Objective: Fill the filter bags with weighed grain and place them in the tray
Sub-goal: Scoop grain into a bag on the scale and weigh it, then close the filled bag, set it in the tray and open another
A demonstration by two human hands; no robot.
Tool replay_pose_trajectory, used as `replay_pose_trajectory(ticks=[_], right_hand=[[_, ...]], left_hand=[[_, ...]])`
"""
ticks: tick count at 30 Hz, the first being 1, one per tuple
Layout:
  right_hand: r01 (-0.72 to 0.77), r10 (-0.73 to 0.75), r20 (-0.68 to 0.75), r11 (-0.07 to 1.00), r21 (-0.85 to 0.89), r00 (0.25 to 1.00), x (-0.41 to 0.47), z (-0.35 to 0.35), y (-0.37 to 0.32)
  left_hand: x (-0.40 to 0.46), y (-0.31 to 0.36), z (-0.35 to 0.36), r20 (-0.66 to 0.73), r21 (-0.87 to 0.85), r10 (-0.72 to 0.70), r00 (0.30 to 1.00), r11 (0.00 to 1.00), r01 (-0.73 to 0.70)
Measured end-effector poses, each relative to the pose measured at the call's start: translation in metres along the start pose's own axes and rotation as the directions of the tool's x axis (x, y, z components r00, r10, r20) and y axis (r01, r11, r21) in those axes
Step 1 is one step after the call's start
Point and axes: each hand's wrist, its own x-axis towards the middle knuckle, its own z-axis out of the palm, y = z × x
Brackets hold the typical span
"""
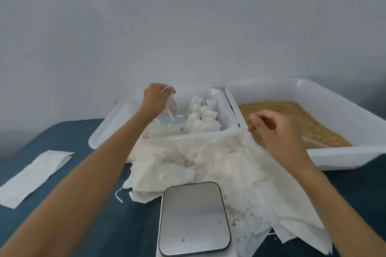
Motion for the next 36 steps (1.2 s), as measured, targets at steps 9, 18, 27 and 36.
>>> replay_pose_trajectory(ticks=[9,18,27,36], right_hand=[[-0.101,0.099,0.023,0.950,0.296,0.995,0.001,-0.015,0.004],[-0.168,0.167,0.038,0.904,0.392,0.985,0.001,-0.019,0.000],[-0.203,0.210,0.032,0.876,0.437,0.977,0.000,-0.022,-0.007],[-0.229,0.222,0.061,0.901,0.370,0.973,0.000,-0.023,-0.011]], left_hand=[[0.017,-0.053,0.029,0.245,0.534,-0.150,0.958,0.846,-0.004],[0.012,-0.035,0.029,0.354,0.470,-0.194,0.915,0.883,0.005],[-0.138,0.045,0.046,0.321,0.113,0.601,0.732,0.743,-0.659],[-0.179,0.045,0.077,0.671,0.301,0.399,0.625,0.623,-0.722]])
